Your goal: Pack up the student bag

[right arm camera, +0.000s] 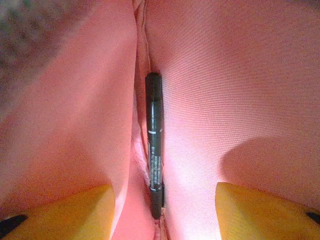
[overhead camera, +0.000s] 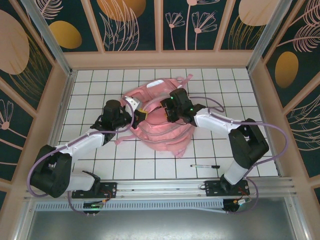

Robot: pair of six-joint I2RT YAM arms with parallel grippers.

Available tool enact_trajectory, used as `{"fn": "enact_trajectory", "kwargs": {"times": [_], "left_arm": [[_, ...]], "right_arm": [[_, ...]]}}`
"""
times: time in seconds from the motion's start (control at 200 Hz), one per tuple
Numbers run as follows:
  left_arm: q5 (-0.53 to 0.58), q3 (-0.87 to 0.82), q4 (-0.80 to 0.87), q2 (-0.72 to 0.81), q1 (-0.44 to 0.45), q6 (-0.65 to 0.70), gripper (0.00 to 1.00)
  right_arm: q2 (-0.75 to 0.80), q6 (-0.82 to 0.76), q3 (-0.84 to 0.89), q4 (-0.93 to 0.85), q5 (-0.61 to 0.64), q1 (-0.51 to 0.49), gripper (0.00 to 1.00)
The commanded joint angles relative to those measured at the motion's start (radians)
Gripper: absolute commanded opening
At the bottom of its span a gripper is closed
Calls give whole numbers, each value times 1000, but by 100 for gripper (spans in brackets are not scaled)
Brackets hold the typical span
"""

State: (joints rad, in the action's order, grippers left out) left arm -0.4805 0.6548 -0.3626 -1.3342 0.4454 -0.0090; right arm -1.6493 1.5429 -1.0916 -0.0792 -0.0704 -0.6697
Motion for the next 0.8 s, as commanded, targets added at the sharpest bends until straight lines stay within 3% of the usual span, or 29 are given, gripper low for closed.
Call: {"fn": "enact_trajectory", "kwargs": {"times": [0.0, 0.2, 0.36, 0.49, 0.671, 0.796], "left_arm": [[-60, 52, -71, 43, 3, -34, 0], [-12, 56, -45, 40, 3, -14, 0], [3, 61, -23, 11, 4, 30, 0], [-86, 63, -15, -27, 4, 101, 0], [-156, 86, 19, -83, 3, 110, 0], [-180, 80, 14, -88, 4, 118, 0]], "right_arm": [[113, -112, -10, -46, 83, 3, 59], [393, -133, 134, -266, 83, 36, 58], [523, -78, 185, -644, 104, 86, 58], [593, -34, 253, -853, 91, 103, 66], [691, 44, 423, -924, -93, 159, 71], [706, 60, 486, -901, -114, 166, 64]]}}
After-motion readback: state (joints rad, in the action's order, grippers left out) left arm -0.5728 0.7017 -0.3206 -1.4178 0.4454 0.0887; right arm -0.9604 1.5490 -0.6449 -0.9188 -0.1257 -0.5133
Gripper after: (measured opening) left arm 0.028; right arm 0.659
